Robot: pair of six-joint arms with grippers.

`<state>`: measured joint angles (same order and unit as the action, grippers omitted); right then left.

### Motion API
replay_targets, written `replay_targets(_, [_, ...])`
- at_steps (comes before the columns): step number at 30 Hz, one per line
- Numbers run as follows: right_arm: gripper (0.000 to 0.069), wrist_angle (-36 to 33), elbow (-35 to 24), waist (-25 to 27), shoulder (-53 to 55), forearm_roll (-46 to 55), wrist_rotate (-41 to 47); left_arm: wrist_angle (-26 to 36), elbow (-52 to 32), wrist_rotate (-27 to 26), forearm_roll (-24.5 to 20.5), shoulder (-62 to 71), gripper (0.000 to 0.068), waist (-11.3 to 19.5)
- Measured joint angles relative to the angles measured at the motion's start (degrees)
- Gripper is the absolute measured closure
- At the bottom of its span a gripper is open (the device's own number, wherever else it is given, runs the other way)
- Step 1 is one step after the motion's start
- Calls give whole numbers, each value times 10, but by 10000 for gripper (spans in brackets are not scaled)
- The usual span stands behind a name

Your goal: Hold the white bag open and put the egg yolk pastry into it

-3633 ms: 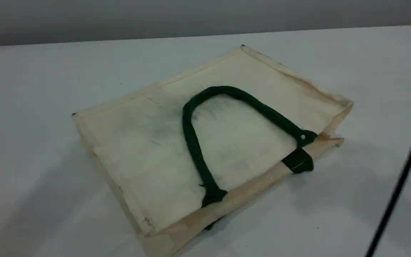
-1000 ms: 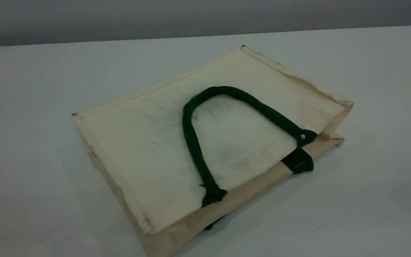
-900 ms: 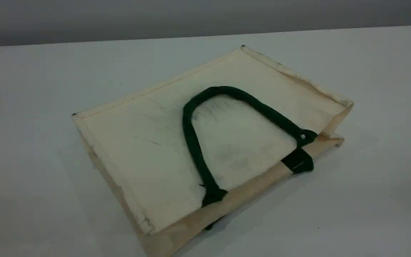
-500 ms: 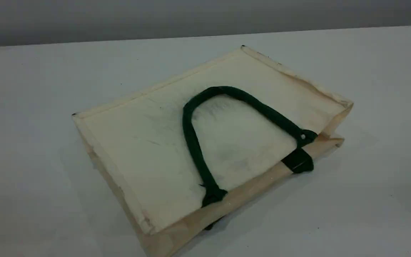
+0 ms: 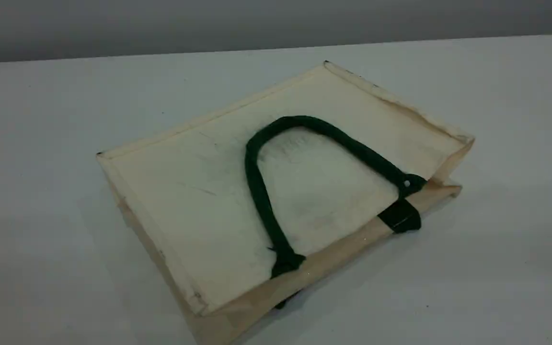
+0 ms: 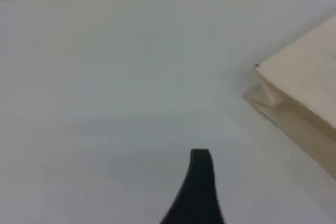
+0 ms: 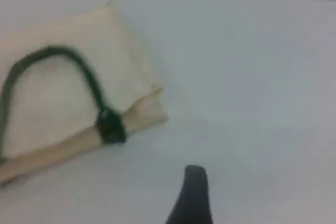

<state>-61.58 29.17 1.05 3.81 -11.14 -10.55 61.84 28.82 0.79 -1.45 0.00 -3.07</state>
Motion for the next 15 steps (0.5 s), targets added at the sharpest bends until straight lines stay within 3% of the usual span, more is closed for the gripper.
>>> replay_targets(9, [104, -1, 0, 12, -39, -5, 0, 0, 0, 0, 0, 0, 95, 2])
replay_targets(15, [104, 0, 0, 30, -38, -5, 0, 0, 0, 0, 1, 0, 95, 31])
